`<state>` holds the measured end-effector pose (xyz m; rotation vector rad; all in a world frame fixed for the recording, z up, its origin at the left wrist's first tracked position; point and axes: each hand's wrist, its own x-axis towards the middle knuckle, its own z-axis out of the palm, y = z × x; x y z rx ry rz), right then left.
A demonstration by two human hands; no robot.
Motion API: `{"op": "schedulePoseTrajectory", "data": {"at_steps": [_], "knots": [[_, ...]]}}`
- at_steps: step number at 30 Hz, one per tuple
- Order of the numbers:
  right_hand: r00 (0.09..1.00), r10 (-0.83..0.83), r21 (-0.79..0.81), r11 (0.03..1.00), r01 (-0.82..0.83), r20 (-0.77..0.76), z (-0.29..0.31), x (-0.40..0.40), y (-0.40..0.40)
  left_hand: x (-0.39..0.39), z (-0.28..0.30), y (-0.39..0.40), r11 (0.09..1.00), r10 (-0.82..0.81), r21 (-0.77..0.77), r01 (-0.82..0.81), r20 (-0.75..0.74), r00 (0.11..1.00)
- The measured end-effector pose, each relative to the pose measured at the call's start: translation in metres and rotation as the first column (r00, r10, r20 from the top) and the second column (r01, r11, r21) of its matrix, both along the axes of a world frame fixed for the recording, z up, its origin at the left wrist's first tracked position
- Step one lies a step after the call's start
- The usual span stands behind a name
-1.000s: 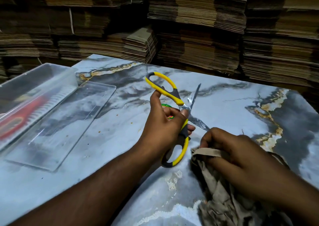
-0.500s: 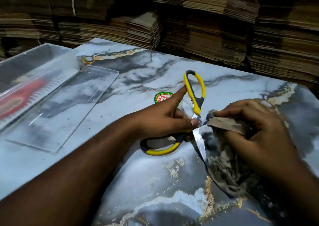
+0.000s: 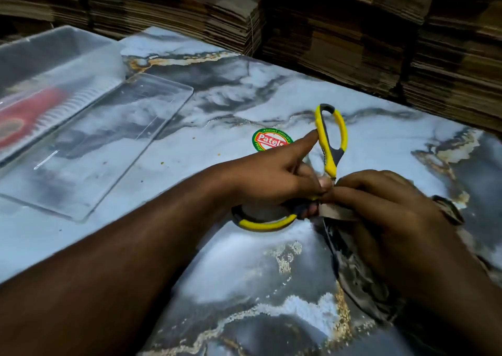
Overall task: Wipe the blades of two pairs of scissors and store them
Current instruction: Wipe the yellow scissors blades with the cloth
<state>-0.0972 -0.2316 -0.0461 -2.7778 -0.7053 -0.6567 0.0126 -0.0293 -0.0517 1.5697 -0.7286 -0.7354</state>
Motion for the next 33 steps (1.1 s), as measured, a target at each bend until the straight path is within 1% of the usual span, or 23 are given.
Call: {"op": "schedulePoseTrajectory", "data": {"at_steps": [3, 6, 9, 11, 13, 15, 19, 22, 25, 27, 29, 31, 33], "knots": [[1.000, 0.022, -0.050, 0.999, -0.021, 0.020, -0.008, -0.010, -0.005, 0.002, -0.003, -0.002, 1.000, -0.001, -0.006, 0.001, 0.010, 1.000], [0.998, 0.039, -0.063, 0.997, -0.035, 0.058, -0.009, -0.014, -0.008, 0.002, -0.006, -0.005, 1.000, -0.008, 0.002, 0.008, 0.026, 1.000], [0.995, 0.013, -0.064, 0.998, -0.007, 0.098, -0.007, -0.001, -0.003, 0.001, -0.005, -0.005, 0.999, -0.022, -0.034, 0.021, -0.014, 1.000], [0.996, 0.012, -0.044, 0.999, -0.008, 0.088, -0.011, -0.003, -0.001, -0.001, -0.005, -0.002, 0.999, -0.010, -0.045, 0.009, -0.023, 1.000], [0.998, 0.045, -0.038, 0.998, -0.043, 0.053, -0.011, -0.013, -0.005, -0.002, -0.005, 0.000, 0.999, -0.002, -0.034, 0.002, 0.005, 1.000], [0.997, 0.055, -0.044, 0.998, -0.053, 0.046, -0.008, -0.017, -0.010, -0.001, -0.003, -0.003, 0.999, -0.022, -0.026, 0.022, 0.004, 1.000], [0.995, 0.000, -0.022, 1.000, 0.002, 0.095, -0.008, -0.003, -0.004, -0.003, 0.000, -0.001, 0.998, -0.041, -0.057, 0.038, -0.049, 0.998], [0.998, 0.004, 0.029, 1.000, -0.005, 0.056, -0.012, -0.015, -0.005, -0.006, -0.001, 0.002, 0.997, -0.025, -0.069, 0.022, -0.045, 0.999], [0.998, 0.002, 0.001, 1.000, -0.002, 0.057, -0.010, -0.021, -0.010, -0.003, 0.000, -0.002, 0.998, -0.037, -0.041, 0.036, -0.024, 0.999], [0.995, -0.025, -0.024, 0.999, 0.027, 0.097, -0.009, -0.012, -0.006, -0.002, 0.001, -0.002, 0.998, -0.048, -0.046, 0.045, -0.052, 0.998], [0.992, -0.045, -0.006, 0.999, 0.046, 0.118, -0.010, -0.006, -0.001, -0.003, 0.000, 0.001, 0.997, -0.043, -0.070, 0.037, -0.084, 0.996], [0.996, -0.032, 0.026, 0.999, 0.030, 0.079, -0.013, -0.011, -0.002, -0.003, 0.000, 0.004, 0.997, -0.024, -0.076, 0.018, -0.080, 0.996], [0.999, -0.003, 0.024, 1.000, 0.003, 0.032, -0.014, -0.023, -0.009, -0.002, -0.001, 0.003, 0.998, -0.010, -0.061, 0.006, -0.069, 0.998]]}}
